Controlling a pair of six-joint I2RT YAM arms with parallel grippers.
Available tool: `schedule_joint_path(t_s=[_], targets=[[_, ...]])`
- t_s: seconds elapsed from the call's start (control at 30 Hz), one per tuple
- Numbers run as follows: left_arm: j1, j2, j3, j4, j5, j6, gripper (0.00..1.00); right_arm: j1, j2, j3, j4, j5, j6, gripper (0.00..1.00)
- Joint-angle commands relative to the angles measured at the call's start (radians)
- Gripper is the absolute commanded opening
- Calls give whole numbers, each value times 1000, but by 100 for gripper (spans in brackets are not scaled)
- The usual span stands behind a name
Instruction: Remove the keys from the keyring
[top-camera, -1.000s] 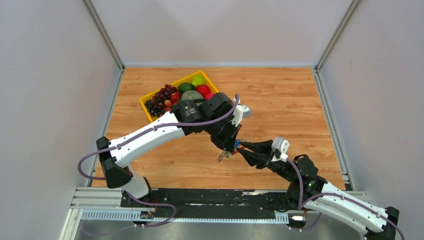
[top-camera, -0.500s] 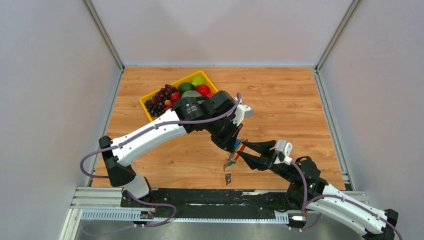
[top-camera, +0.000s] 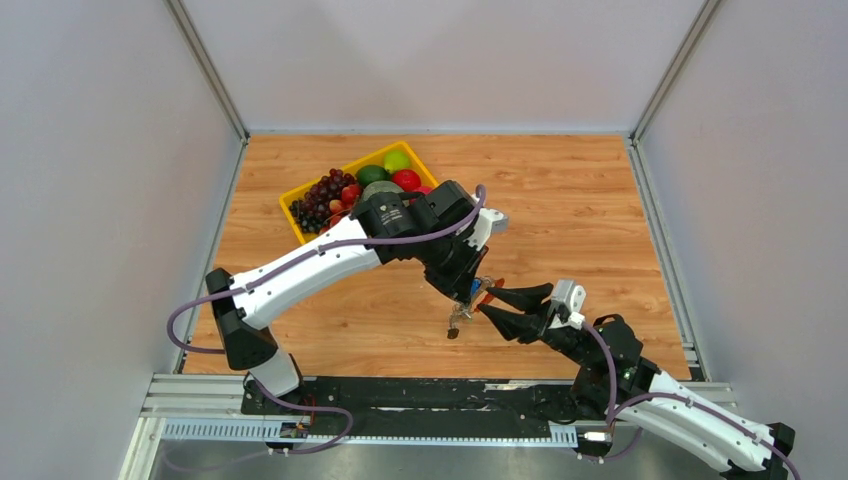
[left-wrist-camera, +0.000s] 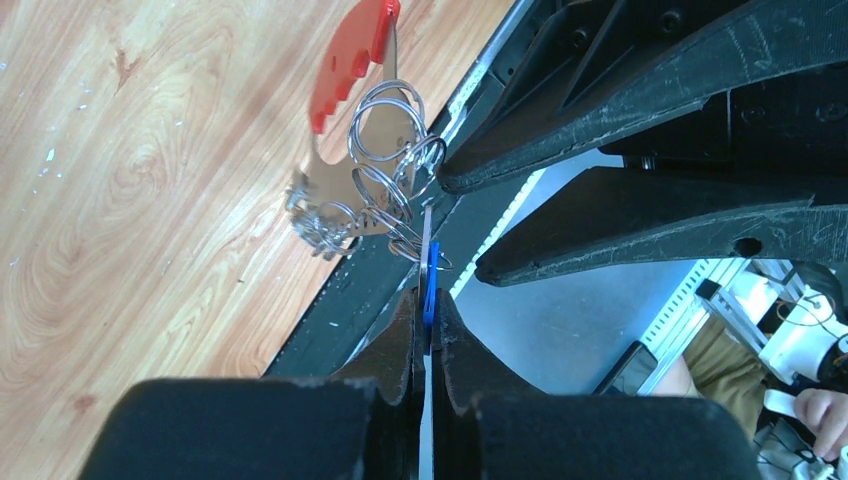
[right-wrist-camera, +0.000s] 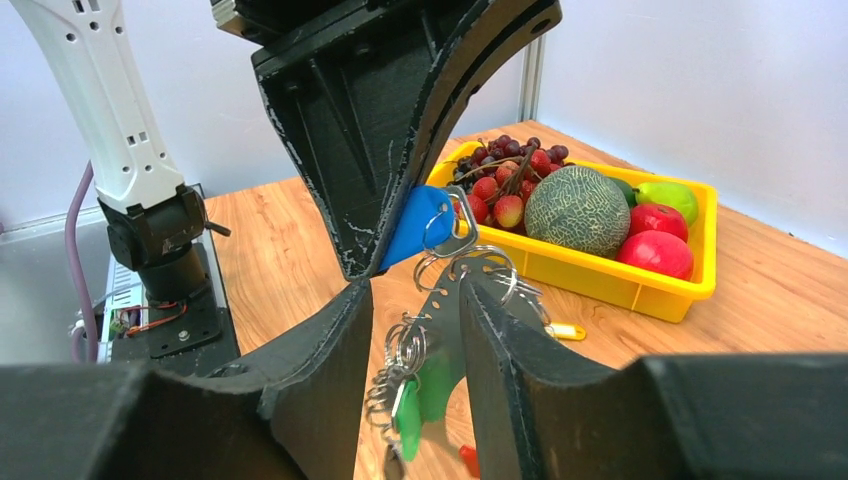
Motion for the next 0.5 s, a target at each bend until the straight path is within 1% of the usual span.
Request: schedule_joint_path(t_s=[0.0,0.2,0.47], targets=[[-4,9,66,18,0,-28,0,-3,-5,-7,16,-34,14,43],[-5,27,89,4,4,-27,0,-3,23,-11,51,-50,9,42],[-4,44,86,2,23,-33,0,-2,87,-16,137,-30,-60,42]])
